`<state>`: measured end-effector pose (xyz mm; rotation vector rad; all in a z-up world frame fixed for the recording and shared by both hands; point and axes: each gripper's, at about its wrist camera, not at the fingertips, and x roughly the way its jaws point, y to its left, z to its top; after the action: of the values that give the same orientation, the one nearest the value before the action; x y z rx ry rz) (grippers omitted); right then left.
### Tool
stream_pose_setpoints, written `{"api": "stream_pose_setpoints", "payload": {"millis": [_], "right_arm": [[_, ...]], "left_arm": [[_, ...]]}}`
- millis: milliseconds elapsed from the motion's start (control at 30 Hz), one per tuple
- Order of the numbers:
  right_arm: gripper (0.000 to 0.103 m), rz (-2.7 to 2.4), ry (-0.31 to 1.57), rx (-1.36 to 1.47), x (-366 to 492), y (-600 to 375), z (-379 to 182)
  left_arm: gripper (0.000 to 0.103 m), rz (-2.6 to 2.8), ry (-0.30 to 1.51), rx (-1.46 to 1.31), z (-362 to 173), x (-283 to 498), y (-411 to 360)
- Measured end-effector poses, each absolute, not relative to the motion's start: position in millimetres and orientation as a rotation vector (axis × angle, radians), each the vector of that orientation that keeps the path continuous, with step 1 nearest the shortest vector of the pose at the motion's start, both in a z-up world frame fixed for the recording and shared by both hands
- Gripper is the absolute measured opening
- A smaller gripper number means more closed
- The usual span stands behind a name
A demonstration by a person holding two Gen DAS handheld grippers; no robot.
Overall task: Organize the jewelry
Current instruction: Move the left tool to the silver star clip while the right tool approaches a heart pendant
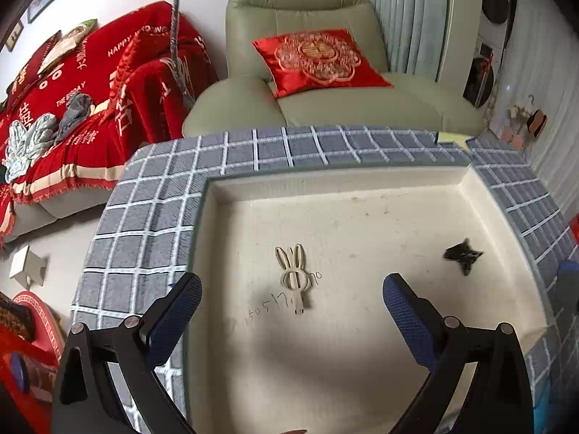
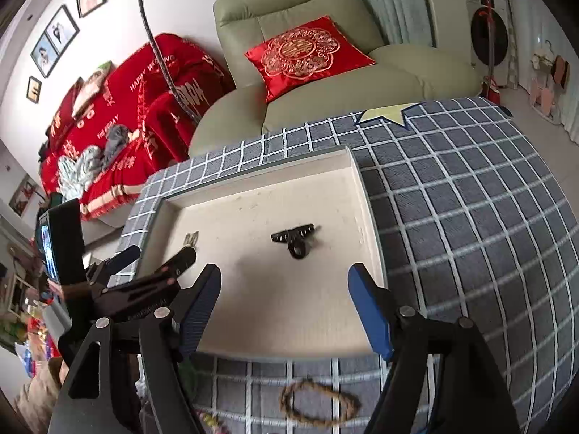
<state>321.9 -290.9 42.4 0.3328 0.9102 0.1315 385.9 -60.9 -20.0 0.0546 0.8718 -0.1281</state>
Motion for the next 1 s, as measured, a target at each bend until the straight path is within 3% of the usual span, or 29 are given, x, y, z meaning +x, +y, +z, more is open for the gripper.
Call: {"api": "stream_pose_setpoints", "payload": {"millis": [133,200,533,1000], "right_arm": [[0.088,0.157,0.872,0.374,296,-295,53],[0.103,0.172,0.847,0.39,282,-297,58],[0.103,0.173,0.872,0.392,220,-300,57],[0.103,0.054,1.059,0.265,169,-294,-4]], "left_arm": [[0.103,-0.151,0.787,0.053,7,353,-50],[0.103,-0.17,0.765,0.064,16,336,-43],[0.103,-0.152,0.769,0.092,16,252,3],[0.103,-0.207,0.878,0.148,-35,213,15]]}}
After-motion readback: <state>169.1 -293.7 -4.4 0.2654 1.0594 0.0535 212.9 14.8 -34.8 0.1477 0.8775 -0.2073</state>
